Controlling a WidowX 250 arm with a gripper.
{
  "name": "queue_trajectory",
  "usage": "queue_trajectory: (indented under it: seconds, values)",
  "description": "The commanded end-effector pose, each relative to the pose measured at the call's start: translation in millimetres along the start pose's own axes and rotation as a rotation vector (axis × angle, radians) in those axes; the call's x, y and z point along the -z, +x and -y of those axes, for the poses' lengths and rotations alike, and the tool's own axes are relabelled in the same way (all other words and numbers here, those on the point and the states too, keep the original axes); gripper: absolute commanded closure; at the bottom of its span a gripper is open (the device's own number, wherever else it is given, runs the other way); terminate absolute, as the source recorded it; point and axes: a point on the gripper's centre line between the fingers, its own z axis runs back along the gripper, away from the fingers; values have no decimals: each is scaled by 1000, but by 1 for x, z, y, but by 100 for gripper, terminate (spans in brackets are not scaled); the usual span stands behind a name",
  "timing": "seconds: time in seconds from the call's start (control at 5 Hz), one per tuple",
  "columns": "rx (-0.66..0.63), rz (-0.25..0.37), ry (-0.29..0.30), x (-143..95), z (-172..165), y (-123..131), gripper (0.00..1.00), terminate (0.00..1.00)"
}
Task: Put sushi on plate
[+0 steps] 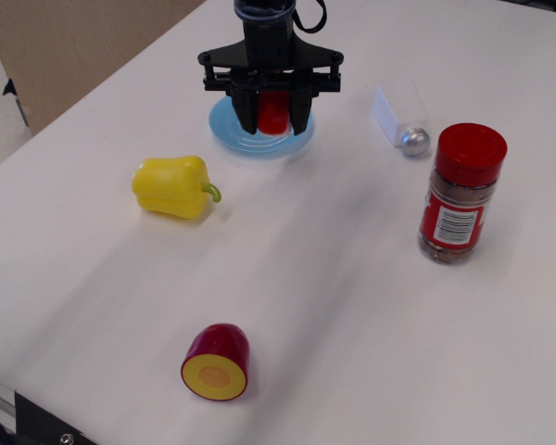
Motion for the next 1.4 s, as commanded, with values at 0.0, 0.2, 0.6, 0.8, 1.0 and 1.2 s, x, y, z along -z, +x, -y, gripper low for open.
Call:
queue_trajectory:
  seconds: [0.0, 0.2, 0.6, 0.8, 1.0, 1.2]
  values:
    - [-186, 72, 66, 12, -23, 26, 100, 0]
    - [-232, 58, 75, 26, -26, 27, 100, 0]
    - [-229, 78, 74, 24, -24, 33, 0, 0]
    - [-201, 84, 88, 17, -24, 31, 0, 0]
    - [-174, 100, 82, 8, -20, 24, 0, 0]
    - [-139, 144, 87, -15, -15, 16, 0, 0]
